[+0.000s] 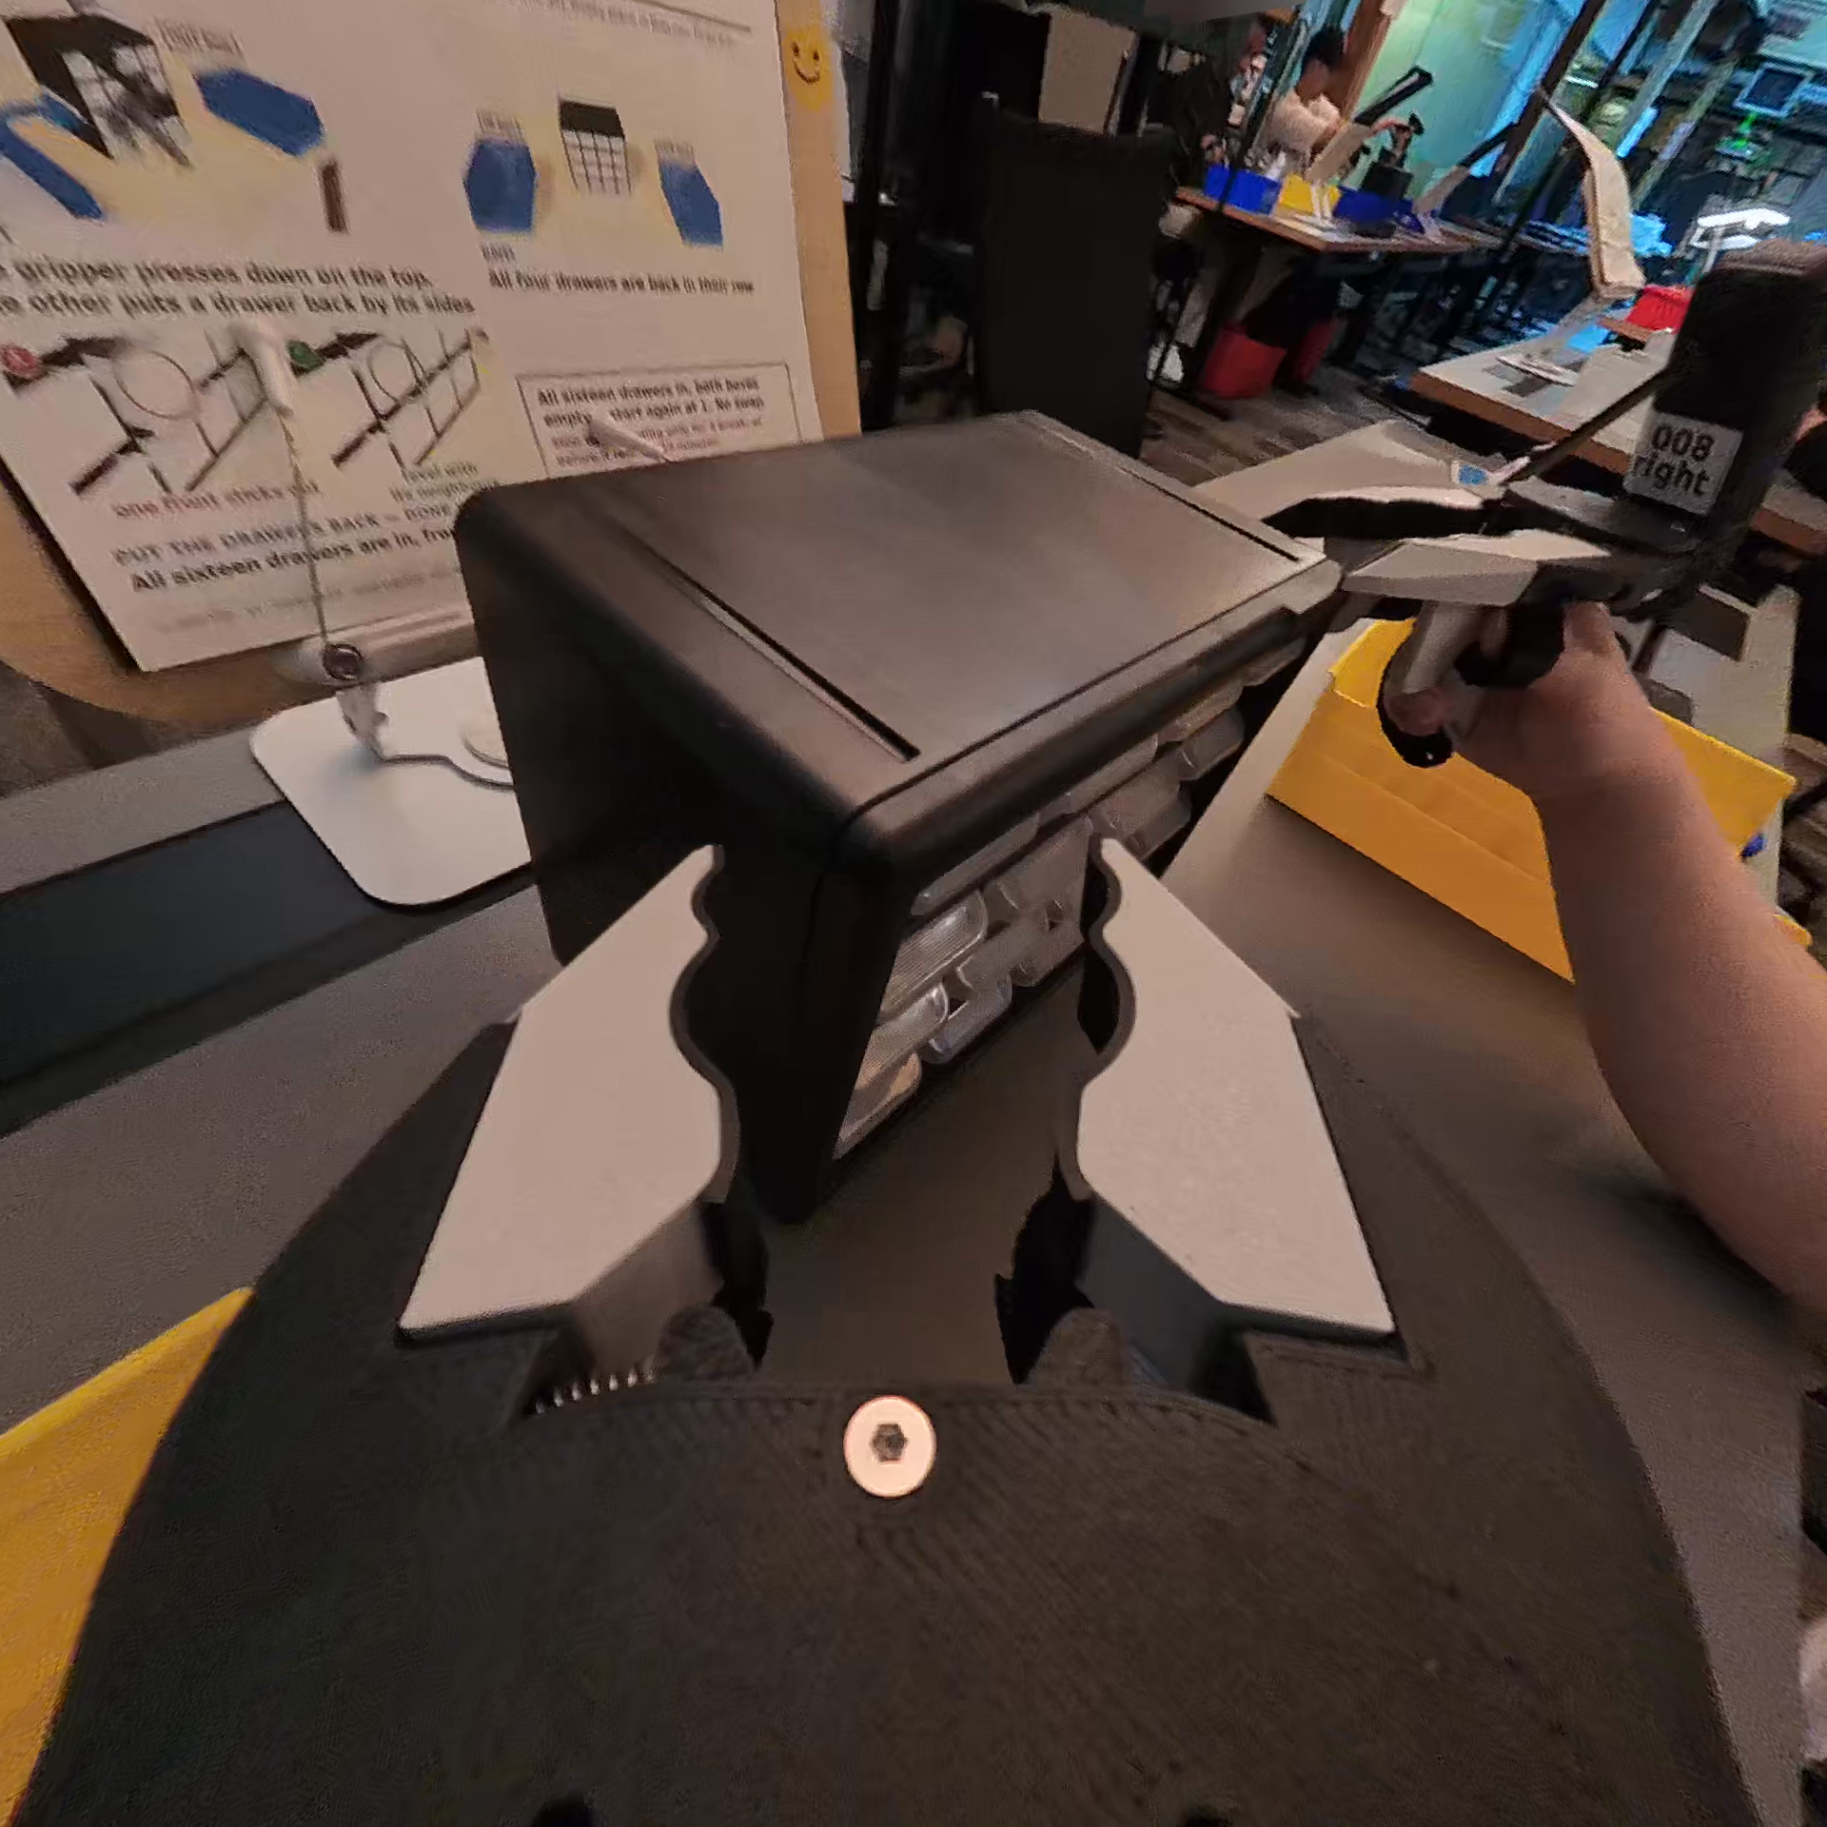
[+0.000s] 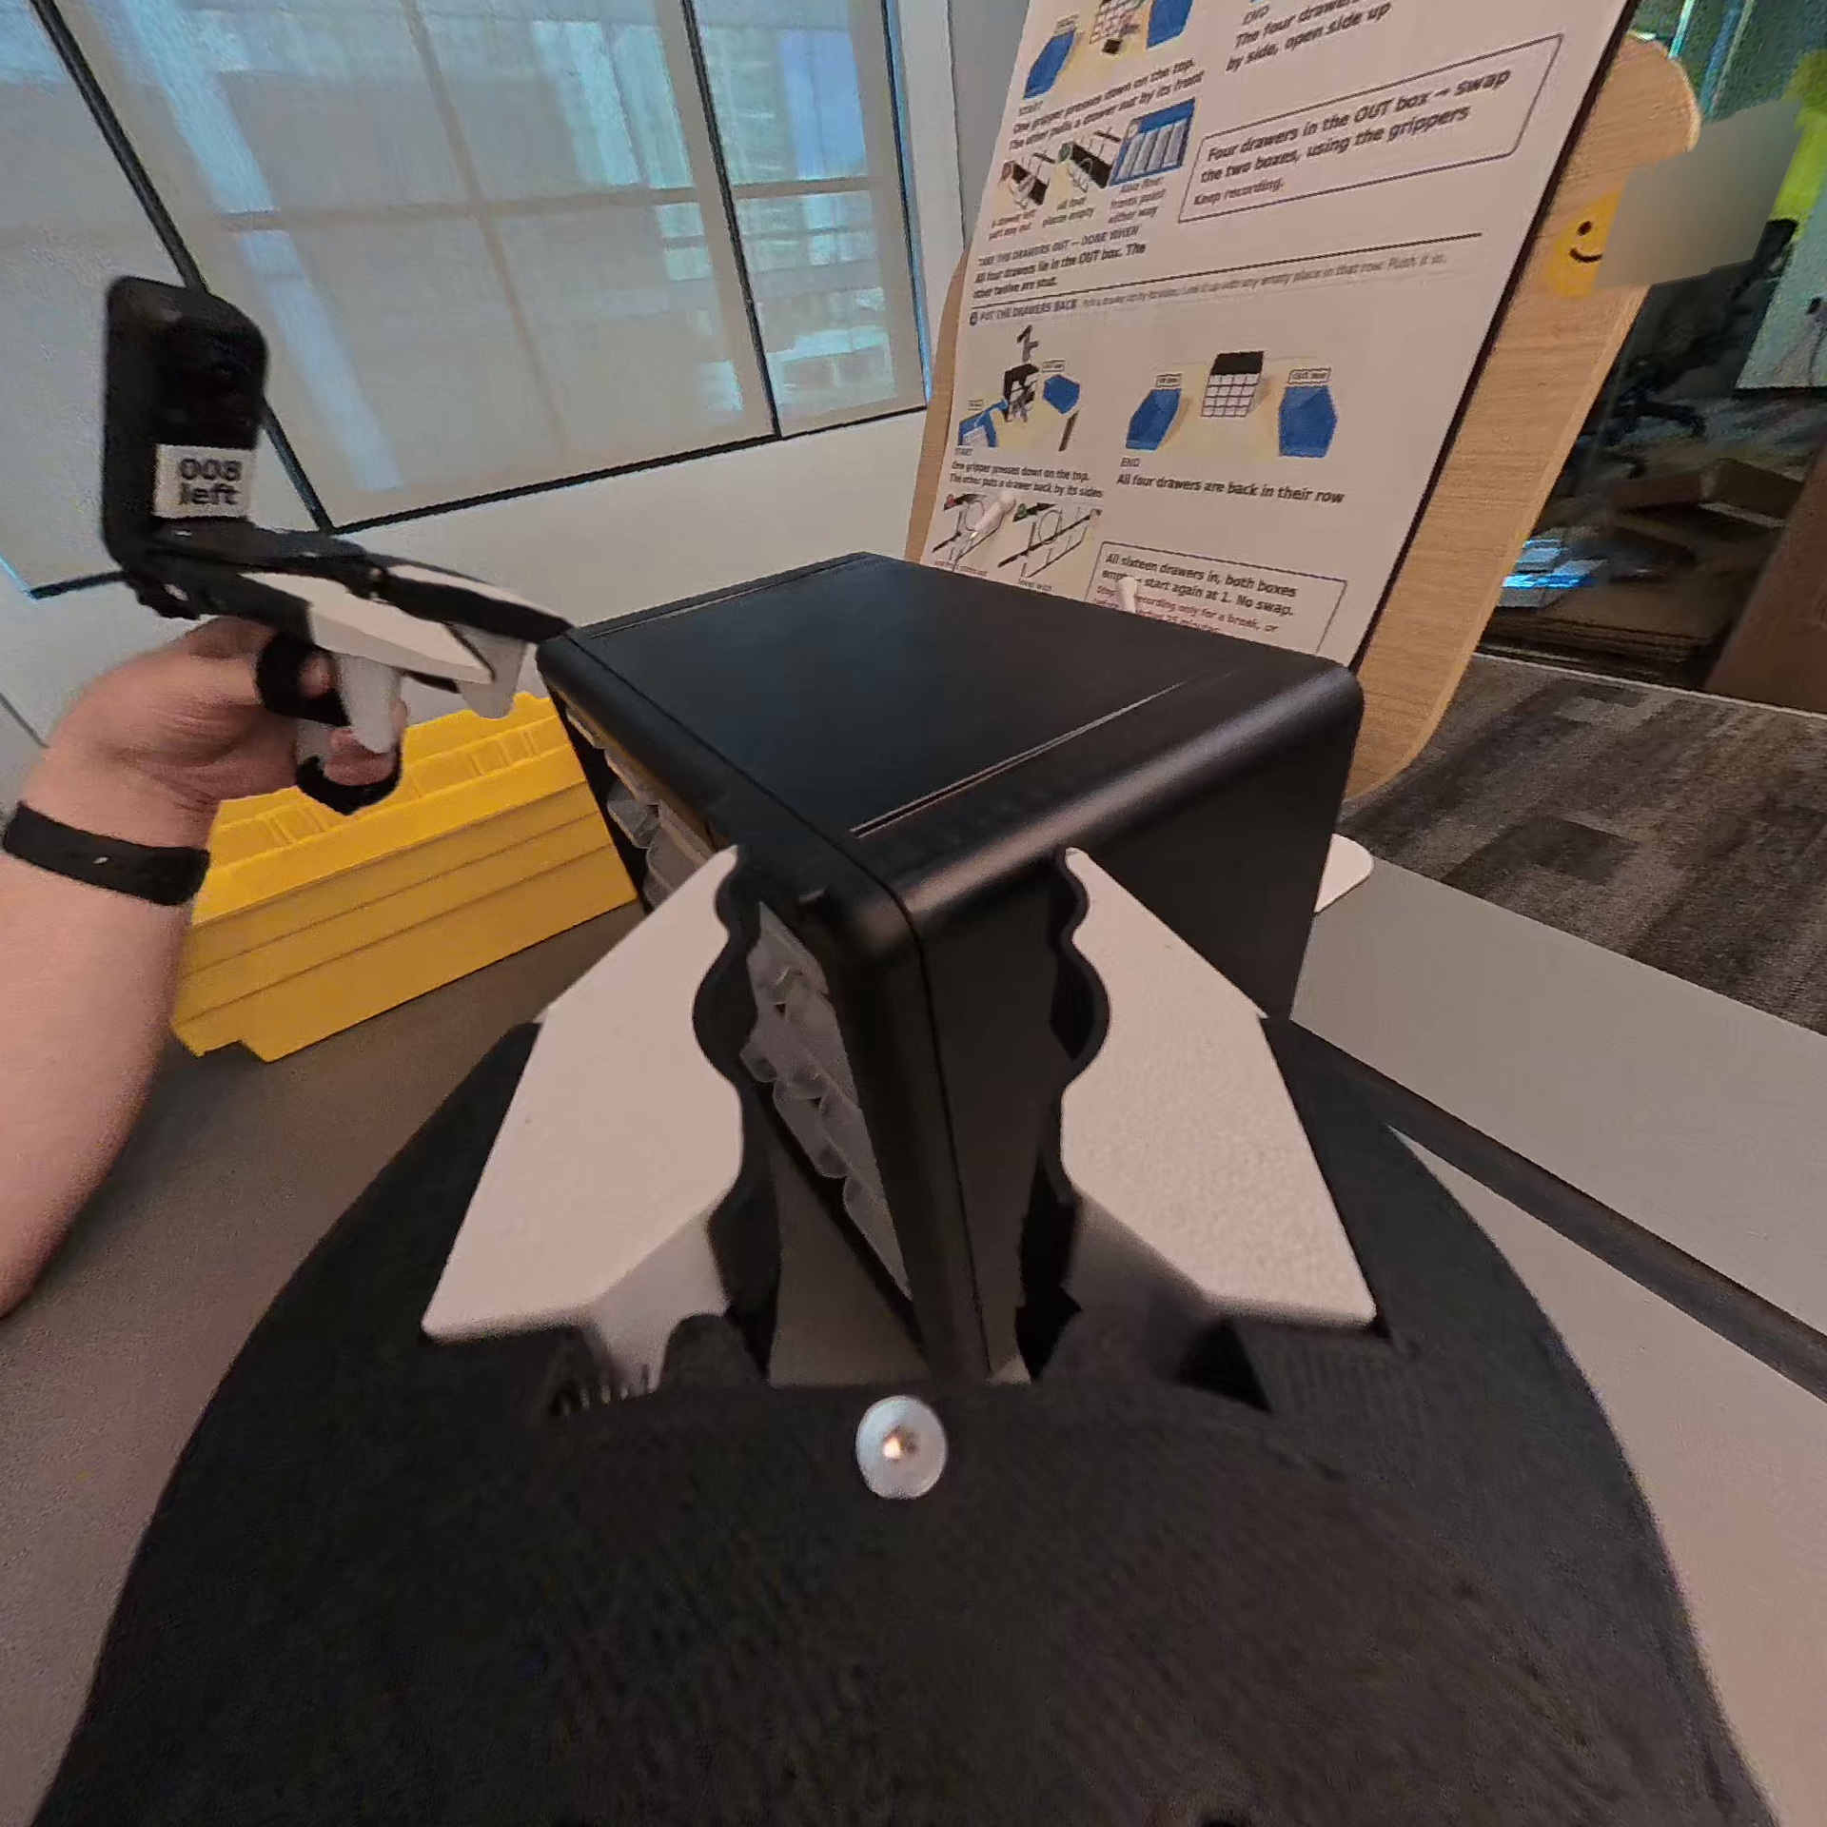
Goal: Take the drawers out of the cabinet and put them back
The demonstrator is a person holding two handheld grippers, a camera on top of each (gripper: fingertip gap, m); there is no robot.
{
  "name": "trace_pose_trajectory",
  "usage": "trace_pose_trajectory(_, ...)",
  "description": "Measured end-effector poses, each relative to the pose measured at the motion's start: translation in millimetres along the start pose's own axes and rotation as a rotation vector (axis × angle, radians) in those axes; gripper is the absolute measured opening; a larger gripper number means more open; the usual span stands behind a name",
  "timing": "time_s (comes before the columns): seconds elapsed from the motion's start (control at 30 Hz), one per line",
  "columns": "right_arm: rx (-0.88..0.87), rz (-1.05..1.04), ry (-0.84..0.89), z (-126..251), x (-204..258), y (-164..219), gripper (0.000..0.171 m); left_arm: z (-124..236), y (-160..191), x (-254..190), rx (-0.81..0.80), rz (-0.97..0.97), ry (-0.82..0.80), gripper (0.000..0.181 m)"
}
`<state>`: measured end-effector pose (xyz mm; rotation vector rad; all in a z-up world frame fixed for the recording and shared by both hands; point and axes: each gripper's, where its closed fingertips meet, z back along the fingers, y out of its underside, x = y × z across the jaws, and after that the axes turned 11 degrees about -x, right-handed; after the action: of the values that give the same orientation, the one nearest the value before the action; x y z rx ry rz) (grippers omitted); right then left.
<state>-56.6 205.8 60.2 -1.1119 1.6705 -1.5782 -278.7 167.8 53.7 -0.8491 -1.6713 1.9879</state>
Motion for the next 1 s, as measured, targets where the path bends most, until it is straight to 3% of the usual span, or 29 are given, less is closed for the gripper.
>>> trace_pose_trajectory(0.13,0.032,0.05,0.003,2.5,-0.7,4.6,0.054,-1.7,-1.2,2.1,-0.028,-0.01,0.022,0.048)
trace_pose_trajectory(0.3,0.038,0.081,0.0,2.7,-1.5,7.1,0.053,-1.1,-0.6,7.8,-0.042,-0.01,0.007,0.034)
trace_pose_trajectory(1.0,0.026,0.091,-0.007,2.4,-1.9,6.6,0.052,-1.4,0.4,6.9,-0.033,-0.074,-0.022,0.035)
